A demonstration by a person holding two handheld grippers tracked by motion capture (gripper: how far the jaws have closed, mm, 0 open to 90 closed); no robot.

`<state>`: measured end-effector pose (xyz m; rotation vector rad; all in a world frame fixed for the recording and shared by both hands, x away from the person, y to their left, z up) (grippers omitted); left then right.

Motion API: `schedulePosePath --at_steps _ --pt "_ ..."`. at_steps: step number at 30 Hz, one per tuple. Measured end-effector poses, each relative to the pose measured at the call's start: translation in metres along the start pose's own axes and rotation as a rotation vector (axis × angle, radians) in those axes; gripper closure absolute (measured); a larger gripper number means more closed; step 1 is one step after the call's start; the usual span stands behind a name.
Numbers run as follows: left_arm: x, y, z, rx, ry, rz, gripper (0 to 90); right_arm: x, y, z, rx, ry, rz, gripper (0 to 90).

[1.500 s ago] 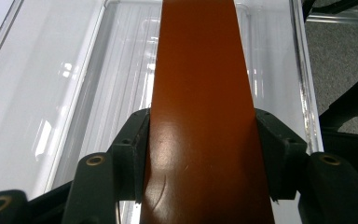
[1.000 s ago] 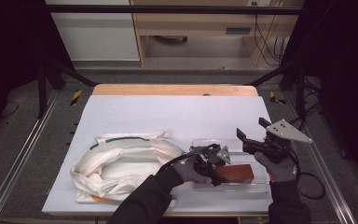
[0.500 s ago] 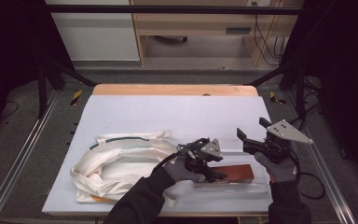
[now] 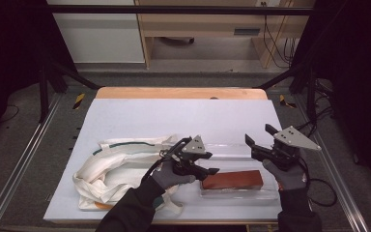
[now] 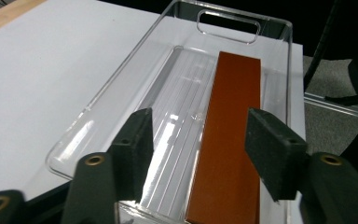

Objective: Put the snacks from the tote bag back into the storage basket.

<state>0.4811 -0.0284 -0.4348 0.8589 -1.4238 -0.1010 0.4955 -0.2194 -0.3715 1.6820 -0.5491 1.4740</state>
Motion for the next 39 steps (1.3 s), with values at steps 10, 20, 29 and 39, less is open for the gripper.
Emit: schedulePosePath --at_steps 10,20,29,39 --pt "-0.006 0.027 -0.015 0.143 0.072 0.052 54.1 -0.035 0.001 -0.01 -0.004 0.006 -0.142 61.8" --pt "-0.029 0.103 -0.057 0.398 0.176 0.103 41.1 -0.064 0.002 -0.018 0.058 -0.063 -0.257 88.8" --pt "-0.082 0.164 -0.085 0.553 0.263 0.111 37.2 -0.088 0.007 -0.008 0.048 -0.133 -0.362 90.0" --pt "-0.123 0.183 -0.107 0.648 0.347 0.074 34.6 -0.101 -0.002 -0.007 0.027 -0.139 -0.449 90.0"
Point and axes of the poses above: each handheld gripper's, and its own axes: y roughly backward along the jaws, x roughly out of its top, z roughly to its right, the point moved 7 cm from there along -y, roughly forward along the jaws, and after that the axes turned 13 degrees about x, right-handed, at the moved point
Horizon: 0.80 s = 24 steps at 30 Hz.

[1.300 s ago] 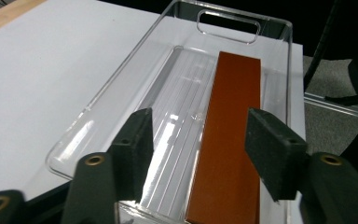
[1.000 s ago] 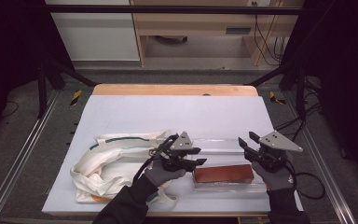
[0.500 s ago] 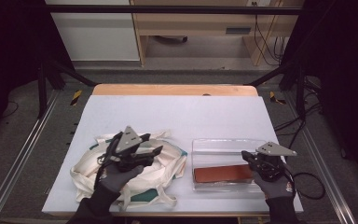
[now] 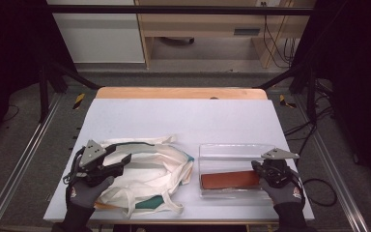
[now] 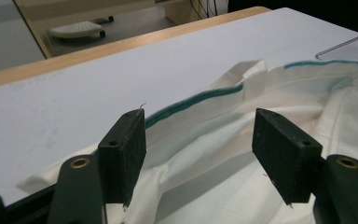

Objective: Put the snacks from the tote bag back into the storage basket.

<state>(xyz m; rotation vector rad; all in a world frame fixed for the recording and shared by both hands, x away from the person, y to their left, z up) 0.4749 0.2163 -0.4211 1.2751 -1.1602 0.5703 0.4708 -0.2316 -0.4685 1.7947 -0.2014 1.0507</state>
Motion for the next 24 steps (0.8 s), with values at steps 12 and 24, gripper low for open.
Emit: schedulePosePath --at_steps 12,24 --pt "-0.012 0.006 -0.02 0.049 0.016 -0.004 32.8 -0.009 0.002 -0.002 0.0 0.006 -0.046 90.0" --pt "-0.014 0.009 -0.029 0.063 0.037 0.001 32.7 -0.002 0.003 -0.009 0.016 0.035 0.003 88.4"
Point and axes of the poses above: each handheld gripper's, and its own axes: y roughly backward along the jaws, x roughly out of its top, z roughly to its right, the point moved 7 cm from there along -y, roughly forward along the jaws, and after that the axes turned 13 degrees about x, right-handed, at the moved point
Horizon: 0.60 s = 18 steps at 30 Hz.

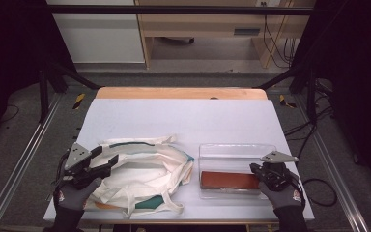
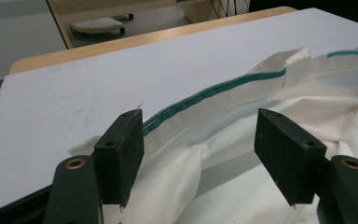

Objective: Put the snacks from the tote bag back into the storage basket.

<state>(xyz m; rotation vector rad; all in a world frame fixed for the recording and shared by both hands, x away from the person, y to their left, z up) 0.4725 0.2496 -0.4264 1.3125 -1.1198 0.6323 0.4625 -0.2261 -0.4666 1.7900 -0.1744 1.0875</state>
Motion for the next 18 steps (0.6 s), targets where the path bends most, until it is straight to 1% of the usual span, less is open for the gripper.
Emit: schedulePosePath --at_steps 1,3,4,5,6,9,10,11,12,15,16,18 --pt "0.0 0.0 0.0 0.003 0.001 -0.002 32.8 0.003 0.0 -0.002 0.007 0.007 0.012 88.8" --pt "0.0 0.0 -0.001 0.006 -0.002 -0.001 32.8 0.014 -0.001 -0.013 0.034 0.011 0.057 90.0" --pt "0.0 0.001 -0.002 0.008 -0.003 -0.001 32.8 0.019 -0.003 -0.019 0.052 0.018 0.075 90.0" --pt "0.0 0.001 -0.002 0.012 -0.007 0.001 32.8 0.024 -0.007 -0.026 0.073 0.006 0.088 90.0" --pt "0.0 0.002 -0.003 0.014 -0.009 0.003 32.8 0.028 -0.011 -0.033 0.087 0.013 0.095 90.0" --pt "0.0 0.004 -0.005 0.015 -0.009 0.007 32.8 0.035 -0.027 -0.049 0.116 0.04 0.077 90.0" --pt "0.0 0.005 -0.006 0.015 -0.003 0.007 32.8 0.035 -0.032 -0.054 0.124 0.034 0.064 90.0" --pt "0.0 0.005 -0.008 0.017 -0.002 0.005 32.8 0.036 -0.036 -0.057 0.126 0.05 0.058 90.0" --pt "-0.001 0.005 -0.009 0.019 0.001 0.004 32.7 0.036 -0.04 -0.061 0.136 0.042 0.044 90.0" --pt "-0.002 0.004 -0.011 0.021 0.009 0.0 32.7 0.035 -0.048 -0.064 0.139 0.053 0.015 90.0" --pt "-0.003 0.004 -0.012 0.022 0.009 -0.003 32.7 0.034 -0.049 -0.065 0.138 0.044 0.005 90.0" --pt "-0.003 0.003 -0.011 0.02 0.008 -0.006 32.7 0.034 -0.05 -0.065 0.142 0.052 0.0 90.0"
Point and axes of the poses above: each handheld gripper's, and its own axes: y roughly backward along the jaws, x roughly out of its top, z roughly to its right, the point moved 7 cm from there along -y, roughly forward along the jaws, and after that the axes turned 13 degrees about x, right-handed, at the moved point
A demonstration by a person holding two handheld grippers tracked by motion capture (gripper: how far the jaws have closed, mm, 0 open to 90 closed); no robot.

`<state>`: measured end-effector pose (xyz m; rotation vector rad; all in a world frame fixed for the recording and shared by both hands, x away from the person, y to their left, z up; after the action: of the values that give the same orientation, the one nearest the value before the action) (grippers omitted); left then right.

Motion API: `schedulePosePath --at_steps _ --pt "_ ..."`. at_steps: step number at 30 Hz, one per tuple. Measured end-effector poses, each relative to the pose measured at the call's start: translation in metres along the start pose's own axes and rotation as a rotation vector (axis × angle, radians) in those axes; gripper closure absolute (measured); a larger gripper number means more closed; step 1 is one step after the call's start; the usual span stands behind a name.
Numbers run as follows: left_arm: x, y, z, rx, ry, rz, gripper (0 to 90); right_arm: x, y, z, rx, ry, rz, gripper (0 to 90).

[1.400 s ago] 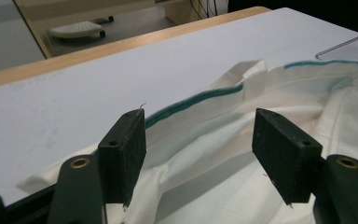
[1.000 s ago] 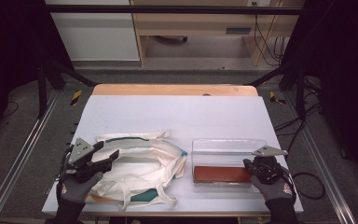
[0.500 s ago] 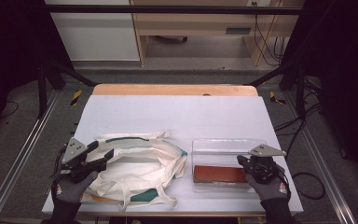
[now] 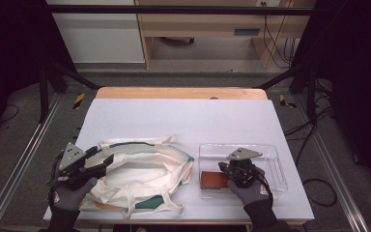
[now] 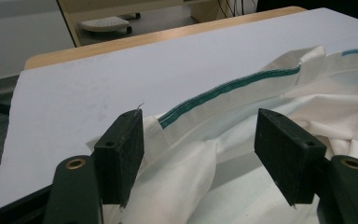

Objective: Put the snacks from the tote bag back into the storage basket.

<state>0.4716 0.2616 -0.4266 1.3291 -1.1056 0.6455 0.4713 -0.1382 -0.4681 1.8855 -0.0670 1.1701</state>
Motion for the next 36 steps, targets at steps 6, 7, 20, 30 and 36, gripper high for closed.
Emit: schedulePosePath --at_steps 6,7,20,30,36 --pt "-0.001 -0.001 -0.002 0.001 0.007 -0.003 32.7 -0.003 -0.001 -0.001 0.011 0.013 -0.032 90.0" --pt "-0.001 -0.001 -0.002 0.0 0.009 -0.004 32.7 -0.003 -0.002 -0.002 0.013 0.016 -0.034 90.0" --pt "-0.001 0.0 -0.003 -0.001 0.011 -0.004 32.6 -0.004 -0.001 -0.004 0.02 0.017 -0.036 90.0" --pt "0.001 0.001 -0.006 0.002 0.02 0.005 30.7 0.009 0.034 0.011 -0.056 0.031 0.213 59.9" --pt "-0.001 0.001 -0.008 0.005 0.03 0.004 27.2 0.009 0.063 0.031 -0.13 0.006 0.343 35.6"
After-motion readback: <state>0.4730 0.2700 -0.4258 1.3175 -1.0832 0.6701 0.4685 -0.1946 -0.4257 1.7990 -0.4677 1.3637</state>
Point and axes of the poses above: each handheld gripper's, and its own axes: y roughly backward along the jaws, x roughly out of its top, z roughly to its right, the point moved 7 cm from there along -y, roughly forward along the jaws, and after that the axes turned 13 degrees about x, right-handed, at the moved point
